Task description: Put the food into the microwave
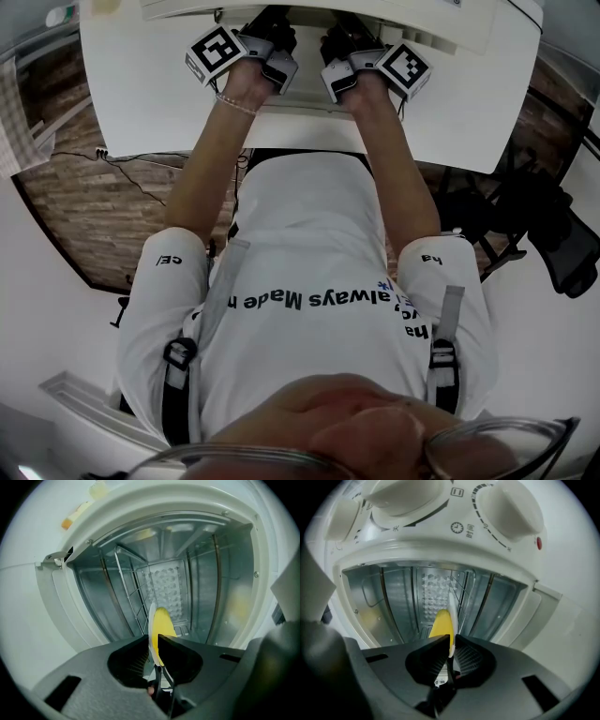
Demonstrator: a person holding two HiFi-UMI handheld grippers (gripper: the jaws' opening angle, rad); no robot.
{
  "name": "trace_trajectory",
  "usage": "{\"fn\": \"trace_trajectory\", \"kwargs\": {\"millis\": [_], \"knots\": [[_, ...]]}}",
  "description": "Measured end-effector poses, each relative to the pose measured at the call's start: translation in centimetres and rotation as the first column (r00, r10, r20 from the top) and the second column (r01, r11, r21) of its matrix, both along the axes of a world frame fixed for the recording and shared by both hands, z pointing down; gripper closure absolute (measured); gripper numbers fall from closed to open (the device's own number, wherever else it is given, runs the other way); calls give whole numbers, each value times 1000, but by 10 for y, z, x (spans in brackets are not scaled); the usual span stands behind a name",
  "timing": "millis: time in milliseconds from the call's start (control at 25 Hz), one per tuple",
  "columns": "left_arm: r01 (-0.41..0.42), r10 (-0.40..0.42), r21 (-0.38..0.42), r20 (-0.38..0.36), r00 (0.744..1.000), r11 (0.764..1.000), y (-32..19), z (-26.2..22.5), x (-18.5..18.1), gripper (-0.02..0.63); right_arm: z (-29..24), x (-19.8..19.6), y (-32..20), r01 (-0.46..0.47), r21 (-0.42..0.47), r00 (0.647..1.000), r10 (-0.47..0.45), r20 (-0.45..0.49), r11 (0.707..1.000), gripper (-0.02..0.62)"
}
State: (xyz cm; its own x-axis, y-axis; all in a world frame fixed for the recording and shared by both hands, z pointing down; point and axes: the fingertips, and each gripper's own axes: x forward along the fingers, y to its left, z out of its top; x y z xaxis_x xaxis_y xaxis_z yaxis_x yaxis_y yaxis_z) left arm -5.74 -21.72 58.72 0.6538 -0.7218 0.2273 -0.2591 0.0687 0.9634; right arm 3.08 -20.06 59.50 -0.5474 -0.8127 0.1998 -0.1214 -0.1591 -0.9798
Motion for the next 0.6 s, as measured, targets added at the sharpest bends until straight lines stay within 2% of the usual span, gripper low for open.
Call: {"fn": "trace_trajectory", "kwargs": {"millis": [120,400,600], "knots": [[8,-8,7,0,1000,1000,2,-3,-2,513,-2,-1,0,2,-3,1000,-2,-1,1000,574],[14,-14,-3,11,1000,1000,4,0,-6,509,-1,2,-4,13,-11,1000,-13,-26,1000,569],[8,-8,2,29,1000,1000,9,-7,-17,509,-2,3,-1,40,-13,994,-42,-99,999,571]]}}
